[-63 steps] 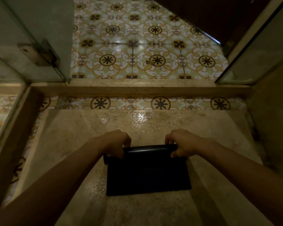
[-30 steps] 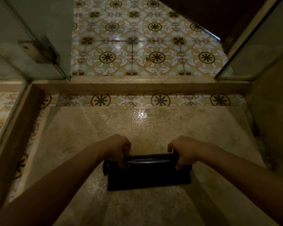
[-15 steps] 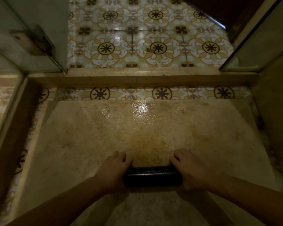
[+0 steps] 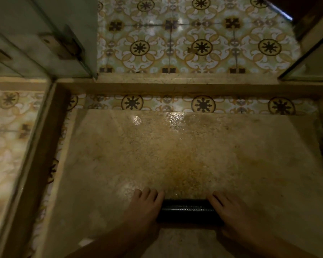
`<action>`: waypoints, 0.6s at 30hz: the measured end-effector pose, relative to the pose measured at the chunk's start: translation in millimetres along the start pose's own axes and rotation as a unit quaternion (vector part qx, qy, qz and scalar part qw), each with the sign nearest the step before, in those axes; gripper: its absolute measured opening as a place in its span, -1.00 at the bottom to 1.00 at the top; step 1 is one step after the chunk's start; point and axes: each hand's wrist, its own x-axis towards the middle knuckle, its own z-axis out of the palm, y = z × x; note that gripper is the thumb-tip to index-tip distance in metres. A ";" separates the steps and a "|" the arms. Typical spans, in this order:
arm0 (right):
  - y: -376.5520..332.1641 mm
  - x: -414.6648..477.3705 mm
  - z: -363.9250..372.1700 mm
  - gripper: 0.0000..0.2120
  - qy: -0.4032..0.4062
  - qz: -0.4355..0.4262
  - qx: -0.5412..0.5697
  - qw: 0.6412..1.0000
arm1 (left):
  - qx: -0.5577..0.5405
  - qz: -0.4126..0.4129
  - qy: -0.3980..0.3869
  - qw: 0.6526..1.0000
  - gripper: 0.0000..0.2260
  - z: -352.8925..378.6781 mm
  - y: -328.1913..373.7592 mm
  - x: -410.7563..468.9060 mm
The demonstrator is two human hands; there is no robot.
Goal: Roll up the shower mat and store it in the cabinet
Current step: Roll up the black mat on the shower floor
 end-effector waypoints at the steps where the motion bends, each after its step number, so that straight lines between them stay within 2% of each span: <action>1: -2.9 0.2 -10.1 -0.18 0.004 0.000 -0.010 1.000 | -0.008 -0.002 -0.022 1.000 -0.24 -5.6 0.8 -2.5; 5: -22.9 -10.4 -71.5 -0.22 0.042 0.017 -0.043 0.998 | -0.074 -0.044 -0.069 0.994 -0.35 -57.7 1.8 -22.7; 10: -63.0 -64.7 -182.8 -0.39 0.105 0.017 -0.061 0.993 | -0.070 -0.015 -0.073 0.995 -0.55 -176.0 23.2 -71.3; 18: -120.5 -182.2 -410.0 -0.36 0.017 0.054 0.021 0.998 | -0.047 -0.048 -0.080 0.995 -0.49 -408.3 98.8 -187.0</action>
